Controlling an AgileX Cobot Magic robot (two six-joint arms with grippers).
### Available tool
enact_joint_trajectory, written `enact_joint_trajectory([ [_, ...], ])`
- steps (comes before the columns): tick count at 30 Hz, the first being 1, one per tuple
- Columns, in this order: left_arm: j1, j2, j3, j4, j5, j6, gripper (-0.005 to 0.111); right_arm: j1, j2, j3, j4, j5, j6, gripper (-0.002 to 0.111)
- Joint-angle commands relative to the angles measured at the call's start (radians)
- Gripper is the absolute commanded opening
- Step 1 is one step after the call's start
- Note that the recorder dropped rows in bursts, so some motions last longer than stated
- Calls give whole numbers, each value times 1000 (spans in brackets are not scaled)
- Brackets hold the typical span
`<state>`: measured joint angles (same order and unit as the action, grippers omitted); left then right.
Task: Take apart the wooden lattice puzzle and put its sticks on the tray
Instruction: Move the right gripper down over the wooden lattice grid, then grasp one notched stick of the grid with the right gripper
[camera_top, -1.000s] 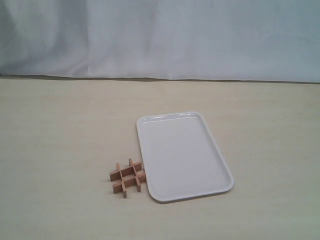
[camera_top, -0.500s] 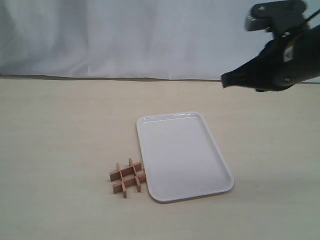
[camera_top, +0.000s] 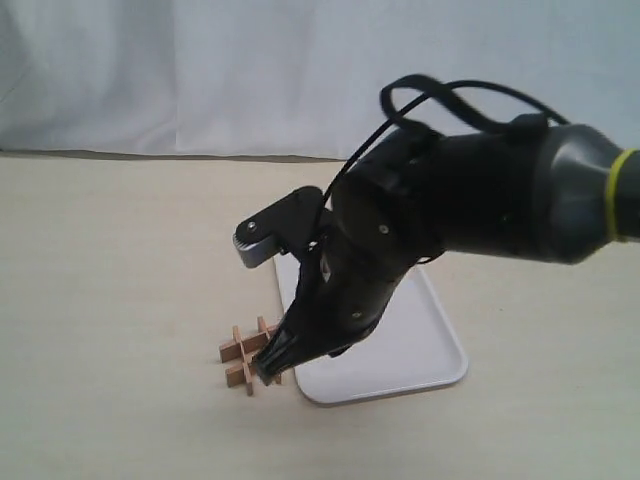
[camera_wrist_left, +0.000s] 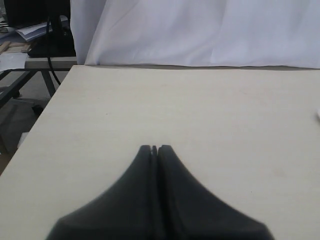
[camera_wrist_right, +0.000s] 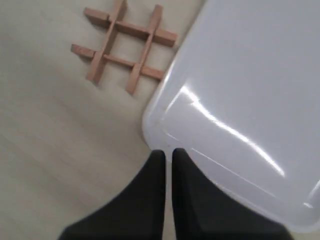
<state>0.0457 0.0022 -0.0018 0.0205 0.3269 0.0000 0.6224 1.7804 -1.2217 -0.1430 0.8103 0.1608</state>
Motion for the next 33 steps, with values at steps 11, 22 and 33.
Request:
enact_joint_trajectory([
  [11, -1, -2, 2, -5, -19, 0, 0, 20, 120, -10, 84, -101, 30, 35],
  [22, -1, -2, 2, -5, -19, 0, 0, 20, 181, -32, 112, -146, 28, 34],
  [33, -1, -2, 2, -5, -19, 0, 0, 20, 254, -109, 132, -151, 30, 34],
])
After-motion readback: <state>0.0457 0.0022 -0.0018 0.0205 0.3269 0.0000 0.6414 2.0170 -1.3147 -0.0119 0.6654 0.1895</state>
